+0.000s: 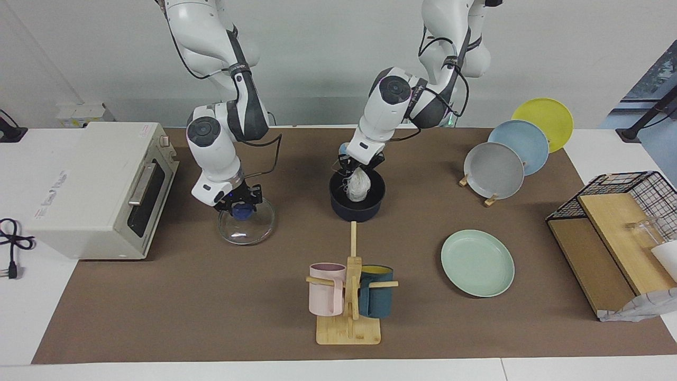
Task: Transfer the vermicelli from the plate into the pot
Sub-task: 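Carry the vermicelli over the black pot and open the left gripper, then carry the glass lid over the pot while the left gripper withdraws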
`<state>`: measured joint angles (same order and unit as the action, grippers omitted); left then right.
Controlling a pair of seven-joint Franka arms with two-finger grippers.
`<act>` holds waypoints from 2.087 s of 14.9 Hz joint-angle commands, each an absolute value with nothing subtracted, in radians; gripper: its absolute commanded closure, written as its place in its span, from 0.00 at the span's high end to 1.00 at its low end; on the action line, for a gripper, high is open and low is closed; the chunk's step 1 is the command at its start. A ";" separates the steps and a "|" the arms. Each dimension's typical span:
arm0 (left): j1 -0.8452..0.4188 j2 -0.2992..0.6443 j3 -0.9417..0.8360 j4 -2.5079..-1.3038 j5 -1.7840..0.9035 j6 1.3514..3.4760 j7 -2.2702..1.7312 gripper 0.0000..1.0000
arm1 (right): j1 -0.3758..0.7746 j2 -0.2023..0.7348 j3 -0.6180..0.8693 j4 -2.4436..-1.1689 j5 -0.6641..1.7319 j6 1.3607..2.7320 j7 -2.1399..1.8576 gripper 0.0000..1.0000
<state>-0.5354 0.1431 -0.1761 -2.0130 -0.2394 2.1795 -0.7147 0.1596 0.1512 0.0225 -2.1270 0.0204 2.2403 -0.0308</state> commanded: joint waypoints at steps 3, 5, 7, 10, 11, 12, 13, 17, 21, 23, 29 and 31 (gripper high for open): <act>-0.523 0.201 -0.167 -2.023 -0.252 2.267 -0.618 0.00 | 0.160 0.176 0.026 -2.047 0.035 2.169 -0.061 0.42; -0.519 0.210 -0.166 -2.026 -0.252 2.289 -0.606 0.00 | 0.176 0.183 0.026 -2.011 0.035 2.140 -0.058 0.42; -0.514 0.221 -0.166 -2.028 -0.252 2.301 -0.592 0.00 | 0.179 0.195 0.028 -1.976 0.035 2.109 -0.052 0.37; -0.494 0.225 -0.164 -2.005 -0.245 2.290 -0.581 0.06 | 0.202 0.199 0.026 -1.951 0.037 2.083 -0.026 0.30; -0.492 0.224 -0.163 -1.993 -0.232 2.284 -0.583 0.99 | 0.210 0.199 0.028 -1.930 0.037 2.066 -0.006 0.29; -0.491 0.218 -0.160 -1.976 -0.215 2.264 -0.584 1.00 | 0.233 0.202 0.026 -1.916 0.037 2.057 0.018 0.29; -0.480 0.209 -0.147 -1.941 -0.204 2.209 -0.586 1.00 | 0.239 0.210 0.026 -1.907 0.037 2.054 0.035 0.29; -0.450 0.141 -0.036 -1.735 -0.148 1.891 -0.580 1.00 | 0.297 0.250 0.028 -1.731 0.035 1.881 0.158 0.29; -0.312 0.020 0.034 -1.712 -0.097 1.771 -0.343 1.00 | 0.415 0.279 0.028 -1.602 0.037 1.801 0.363 0.29; -0.246 -0.018 0.034 -1.707 -0.055 1.709 -0.180 1.00 | 0.480 0.293 0.028 -1.578 0.047 1.841 0.510 0.29; -0.180 -0.113 0.031 -1.805 -0.048 1.650 -0.095 1.00 | 0.647 0.351 0.028 -1.574 0.037 1.927 0.727 0.30; -0.170 -0.101 0.029 -1.773 -0.048 1.640 -0.097 1.00 | 0.690 0.368 0.026 -1.574 0.034 1.948 0.771 0.30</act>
